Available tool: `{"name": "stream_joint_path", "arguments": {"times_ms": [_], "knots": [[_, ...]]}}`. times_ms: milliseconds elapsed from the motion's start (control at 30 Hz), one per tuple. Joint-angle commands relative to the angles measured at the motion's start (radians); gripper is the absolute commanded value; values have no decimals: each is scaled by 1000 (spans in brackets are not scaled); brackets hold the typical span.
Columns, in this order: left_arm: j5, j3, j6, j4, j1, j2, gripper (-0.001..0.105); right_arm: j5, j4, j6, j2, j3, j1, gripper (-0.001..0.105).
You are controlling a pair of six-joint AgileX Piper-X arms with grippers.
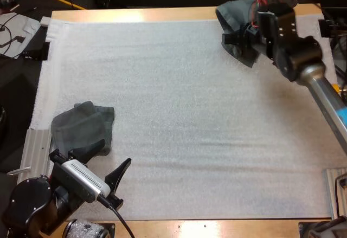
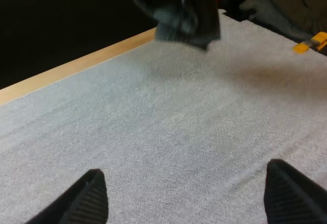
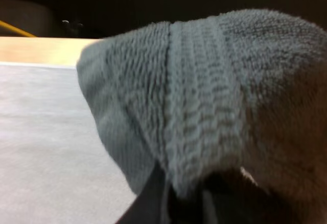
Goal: Pick towel from pile, fold and stack
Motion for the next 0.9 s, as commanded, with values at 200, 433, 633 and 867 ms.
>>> {"name": "stream_joint_path", "arguments": {"times_ms": [200,433,633,867], "knots": [[7,-6,-10,-3,-5,1,62,16,174,-70,-234,-11,77,0],[9,-6,-11,1,-7,0,62,21,408,-60,-391,-13,228,0],[9,-5,-12,9,-8,-1,62,33,557,1,-455,-10,392,0],[7,-6,-11,0,-4,2,62,25,586,67,-471,40,475,1]]}}
